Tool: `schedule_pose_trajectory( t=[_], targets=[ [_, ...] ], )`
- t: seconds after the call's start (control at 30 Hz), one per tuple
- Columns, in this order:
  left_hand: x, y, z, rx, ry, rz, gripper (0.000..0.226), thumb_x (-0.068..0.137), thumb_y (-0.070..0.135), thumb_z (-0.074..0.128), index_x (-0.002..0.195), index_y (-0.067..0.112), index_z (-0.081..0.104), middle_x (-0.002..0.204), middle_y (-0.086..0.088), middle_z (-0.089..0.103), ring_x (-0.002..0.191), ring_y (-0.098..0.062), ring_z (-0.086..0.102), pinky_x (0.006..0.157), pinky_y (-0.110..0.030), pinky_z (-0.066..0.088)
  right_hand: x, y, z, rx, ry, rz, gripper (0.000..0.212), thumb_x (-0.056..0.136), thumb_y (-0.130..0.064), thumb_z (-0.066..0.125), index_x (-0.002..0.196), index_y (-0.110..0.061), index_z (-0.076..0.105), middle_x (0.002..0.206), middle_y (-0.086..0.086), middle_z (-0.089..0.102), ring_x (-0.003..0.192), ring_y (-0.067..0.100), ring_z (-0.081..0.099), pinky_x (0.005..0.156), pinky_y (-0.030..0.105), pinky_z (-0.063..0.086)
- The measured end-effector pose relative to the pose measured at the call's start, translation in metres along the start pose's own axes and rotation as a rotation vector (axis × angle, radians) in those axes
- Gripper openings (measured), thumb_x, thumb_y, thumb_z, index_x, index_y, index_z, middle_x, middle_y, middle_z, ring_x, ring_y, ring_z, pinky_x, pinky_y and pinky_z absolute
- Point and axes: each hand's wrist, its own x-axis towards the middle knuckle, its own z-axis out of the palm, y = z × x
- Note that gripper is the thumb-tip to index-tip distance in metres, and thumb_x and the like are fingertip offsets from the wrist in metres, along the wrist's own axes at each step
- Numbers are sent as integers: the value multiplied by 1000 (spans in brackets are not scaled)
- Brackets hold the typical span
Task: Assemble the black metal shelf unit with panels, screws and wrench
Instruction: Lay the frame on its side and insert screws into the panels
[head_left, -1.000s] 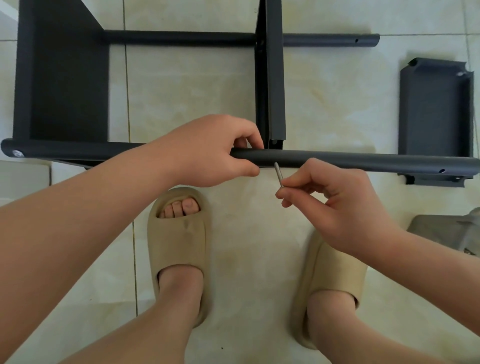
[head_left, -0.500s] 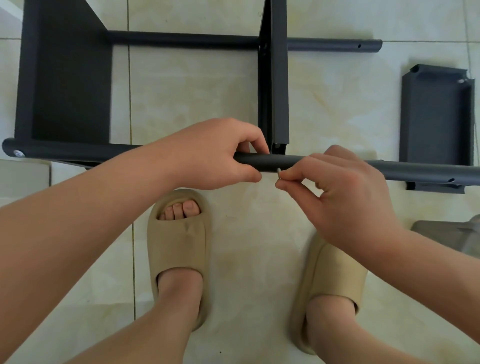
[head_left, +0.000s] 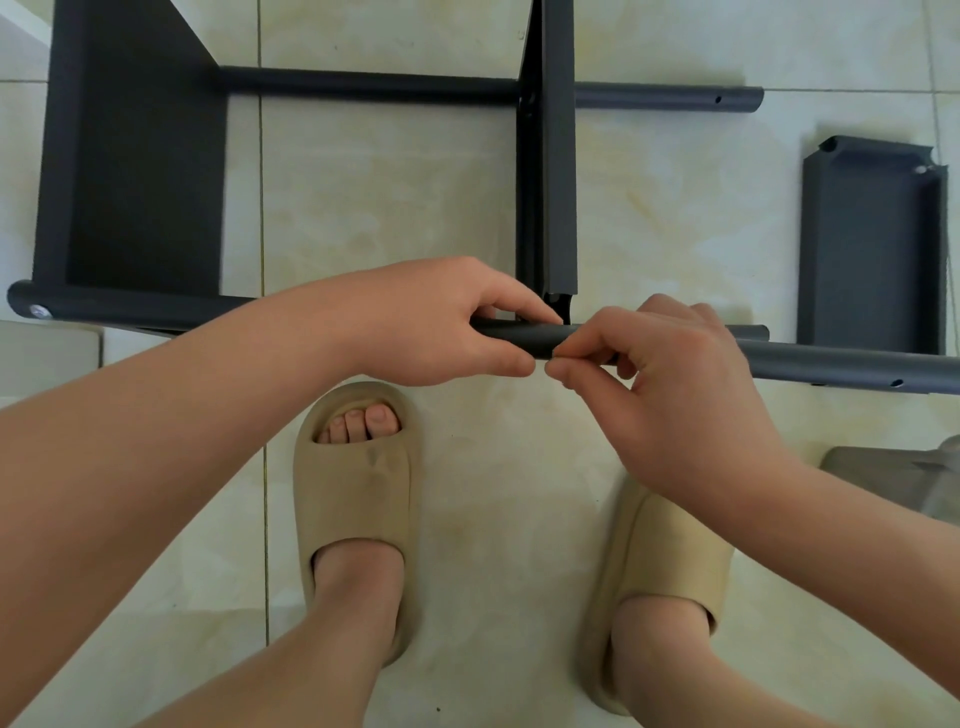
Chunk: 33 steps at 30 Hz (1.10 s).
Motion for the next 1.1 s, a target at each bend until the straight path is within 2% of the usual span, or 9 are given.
schedule_pose_trajectory(
  t=[0.1,0.2,0.3,0.37,0.5,0.63,0.8,1.0,1.1],
  targets=[
    [2,0,0,15,7,-11,30,93,43,63,121,52,60,96,19,67,85,-1,62,81,-27,50,2,4,0,-20,-25,7,12,84,-33,70,78,-23,67,65,-29,45,72,9,41,72,30,28],
    [2,0,1,54,32,-32,22,91,45,65,113,45,63,90,17,65,74,0,58,71,-25,47,6,8,-4,-52,-5,23,22,83,-40,72,86,-21,61,74,-14,56,75,14,46,74,35,36],
    [1,0,0,45,48,-35,13,90,45,66,102,40,65,87,13,66,70,-3,59,68,-27,48,12,13,-8,-204,-100,96,46,81,-66,55,96,-23,58,86,-9,55,80,18,48,77,36,35],
    [0,2,-2,11,58,-46,14,91,46,62,100,37,66,85,10,67,68,-4,63,65,-28,48,13,13,-9,-275,-177,146,53,81,-75,45,91,-26,60,77,-13,55,72,17,51,78,35,35],
    [12,6,-9,-61,119,-143,33,98,54,47,102,30,69,86,6,73,79,-10,69,76,-30,50,14,12,-14,-223,-189,193,46,80,-71,52,84,-26,62,62,-12,52,64,5,51,64,30,28],
    [41,14,-8,-278,140,-240,43,97,56,50,105,20,71,97,8,76,91,-11,72,93,-34,52,18,16,-13,-223,-180,187,46,81,-70,53,84,-25,64,63,-12,52,64,6,50,66,31,28],
    [55,15,-6,-307,176,-207,30,96,42,61,86,14,68,84,-1,77,85,-17,74,87,-34,56,25,25,-8,-215,-166,168,54,81,-77,45,83,-26,62,62,-13,50,60,5,48,79,38,40],
    [50,11,-8,-215,190,-201,39,93,51,60,91,13,72,92,-4,75,96,-26,69,98,-47,50,35,30,-9,-207,-206,188,48,80,-71,52,85,-25,62,61,-11,51,62,6,49,82,38,40],
    [49,11,-8,-221,195,-198,40,93,51,60,92,13,72,94,-5,74,96,-26,68,99,-47,50,36,33,-7,-201,-213,182,48,80,-71,52,85,-24,62,60,-10,52,62,8,50,83,39,41]
  ],
)
